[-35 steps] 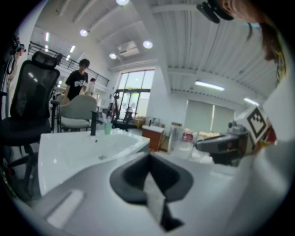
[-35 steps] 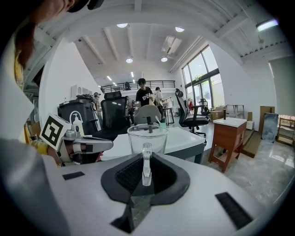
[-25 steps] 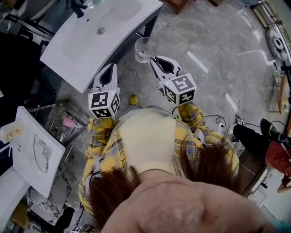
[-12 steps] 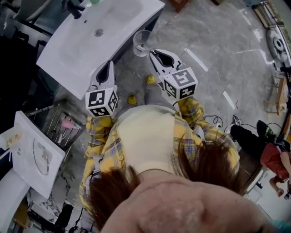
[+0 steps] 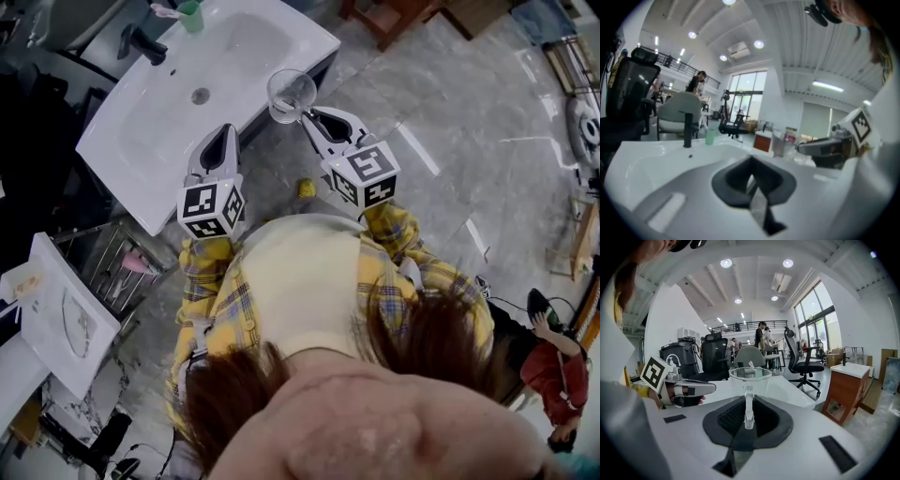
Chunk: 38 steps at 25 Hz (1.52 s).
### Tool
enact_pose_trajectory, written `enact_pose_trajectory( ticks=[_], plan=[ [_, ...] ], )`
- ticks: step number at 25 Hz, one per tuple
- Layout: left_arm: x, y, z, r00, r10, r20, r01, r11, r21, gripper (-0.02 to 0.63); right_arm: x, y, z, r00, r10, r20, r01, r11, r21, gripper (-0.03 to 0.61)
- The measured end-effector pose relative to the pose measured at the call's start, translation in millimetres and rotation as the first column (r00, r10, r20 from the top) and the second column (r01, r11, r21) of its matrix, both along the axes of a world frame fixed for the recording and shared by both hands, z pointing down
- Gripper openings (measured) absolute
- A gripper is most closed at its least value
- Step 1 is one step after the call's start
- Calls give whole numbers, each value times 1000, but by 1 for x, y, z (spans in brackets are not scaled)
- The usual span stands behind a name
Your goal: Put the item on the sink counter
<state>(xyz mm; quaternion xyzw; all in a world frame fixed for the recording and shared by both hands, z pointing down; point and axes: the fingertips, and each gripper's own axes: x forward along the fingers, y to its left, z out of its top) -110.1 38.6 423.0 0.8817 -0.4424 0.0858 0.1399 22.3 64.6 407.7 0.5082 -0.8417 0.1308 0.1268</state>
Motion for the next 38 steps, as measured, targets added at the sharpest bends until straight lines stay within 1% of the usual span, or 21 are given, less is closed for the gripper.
enact_pose_trajectory(
  ticks=[4, 7, 12, 16, 21, 25, 28, 32, 38],
  plan=[
    [29, -16, 3, 1000, -25, 10, 25, 1000, -10, 6, 26, -22, 3, 999, -40, 3, 40, 999, -7, 37],
    [47, -26, 0, 999, -51, 21, 51, 999, -4, 6, 42, -34, 0, 997, -73, 4, 73, 997, 3, 37],
    [66, -38, -4, 997, -69, 35, 69, 998, 3, 6, 60, -59, 1, 994, -109, 6, 109, 994, 17, 37],
    [65, -50, 0, 995, -84, 62, 85, 996, -4, 6, 61, -79, 4, 992, -120, 27, 120, 993, 15, 37],
    [61, -77, 8, 995, -89, 47, 90, 996, -7, 6, 54, -107, 11, 993, -120, 13, 120, 993, 1, 38],
    [68, -107, 12, 998, -53, 32, 54, 998, -23, 6, 51, -130, 9, 993, -117, -1, 117, 993, -7, 37],
    [72, -127, 10, 999, -24, 24, 25, 999, -26, 6, 50, -153, 8, 995, -98, -14, 98, 995, -12, 38],
    [72, -143, 16, 1000, 4, 4, -4, 999, -45, 6, 47, -175, 11, 997, -76, -28, 76, 997, -21, 37],
    [59, -168, 19, 1000, 2, -12, -3, 998, -57, 6, 38, -207, 17, 998, -51, -37, 51, 999, -13, 37]
  ],
)
